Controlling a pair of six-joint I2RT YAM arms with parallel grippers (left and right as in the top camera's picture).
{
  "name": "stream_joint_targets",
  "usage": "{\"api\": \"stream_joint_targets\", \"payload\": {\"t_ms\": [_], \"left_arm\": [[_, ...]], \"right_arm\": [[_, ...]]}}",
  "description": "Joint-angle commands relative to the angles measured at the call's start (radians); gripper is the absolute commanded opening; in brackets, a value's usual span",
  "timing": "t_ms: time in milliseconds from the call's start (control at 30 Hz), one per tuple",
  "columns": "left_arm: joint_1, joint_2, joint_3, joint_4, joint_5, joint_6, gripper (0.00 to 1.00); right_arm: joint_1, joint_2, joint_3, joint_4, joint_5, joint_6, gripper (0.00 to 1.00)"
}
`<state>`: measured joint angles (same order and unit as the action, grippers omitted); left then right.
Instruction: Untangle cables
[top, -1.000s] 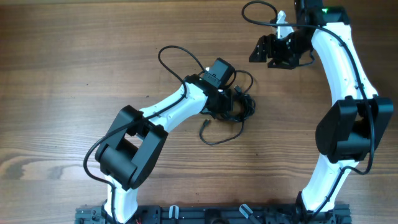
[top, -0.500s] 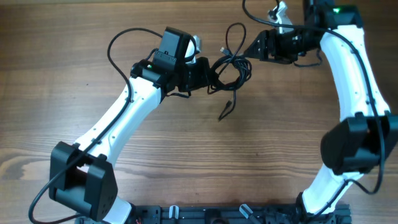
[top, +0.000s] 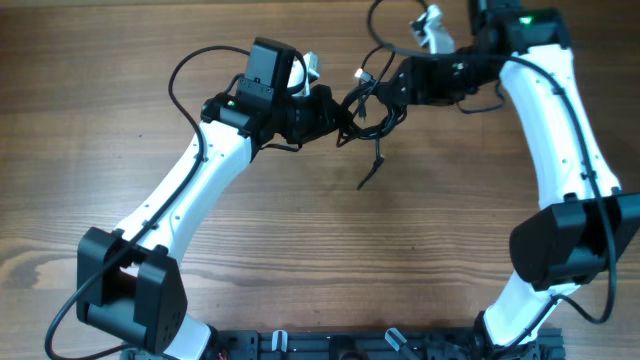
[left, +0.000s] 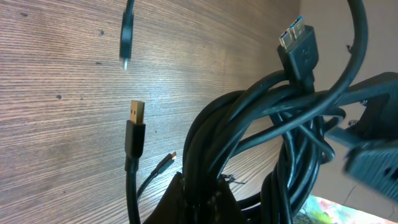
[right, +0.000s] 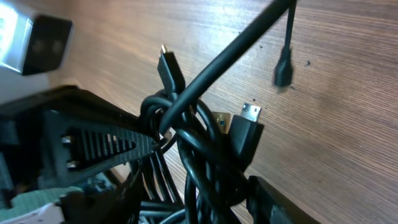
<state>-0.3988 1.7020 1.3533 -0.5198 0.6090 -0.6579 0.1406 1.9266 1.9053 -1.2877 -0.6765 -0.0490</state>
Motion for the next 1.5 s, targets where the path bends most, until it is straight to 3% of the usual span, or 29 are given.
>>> {"api": "stream_joint_targets", "payload": {"t_ms": [0, 200, 233, 333, 700, 933, 1167, 1267, 1467], "left_arm": [[0.004, -0.027, 0.01, 0.011, 0.038, 0.0, 0.04], [0.004, -0.058, 0.01, 0.012, 0.038, 0.029, 0.04], [0.004, -0.065, 0.01, 0.011, 0.037, 0.039, 0.04], [0.004, -0.071, 0.009, 0.002, 0.028, 0.061, 0.04], [0.0, -0.071, 0.008, -0.206, -0.33, 0.105, 0.04], [0.0, -0.071, 0.008, -0.232, -0.398, 0.105, 0.04], [-0.003, -0.071, 0.008, -0.233, -0.384, 0.104, 0.04], [-0.003, -0.071, 0.008, -0.233, -0.382, 0.104, 0.04], [-0.003, -0.071, 0.008, -0.238, -0.382, 0.104, 0.04]], "right_arm": [[0.038, 0.002, 0.017, 0.029, 0.143, 0.092, 0.46], [0.042, 0.002, 0.017, 0.05, 0.288, 0.181, 0.27], [0.042, 0.002, 0.017, 0.05, 0.286, 0.181, 0.18], [0.042, 0.002, 0.017, 0.056, 0.255, 0.173, 0.04], [-0.063, -0.072, 0.029, 0.105, -0.082, 0.081, 0.04], [-0.215, -0.13, 0.029, 0.085, -0.351, 0.019, 0.04], [-0.193, -0.13, 0.027, 0.035, -0.218, 0.0, 0.06], [-0.162, -0.13, 0.027, 0.017, -0.149, 0.0, 0.18], [-0.108, -0.13, 0.027, 0.013, -0.097, 0.005, 0.33]]}}
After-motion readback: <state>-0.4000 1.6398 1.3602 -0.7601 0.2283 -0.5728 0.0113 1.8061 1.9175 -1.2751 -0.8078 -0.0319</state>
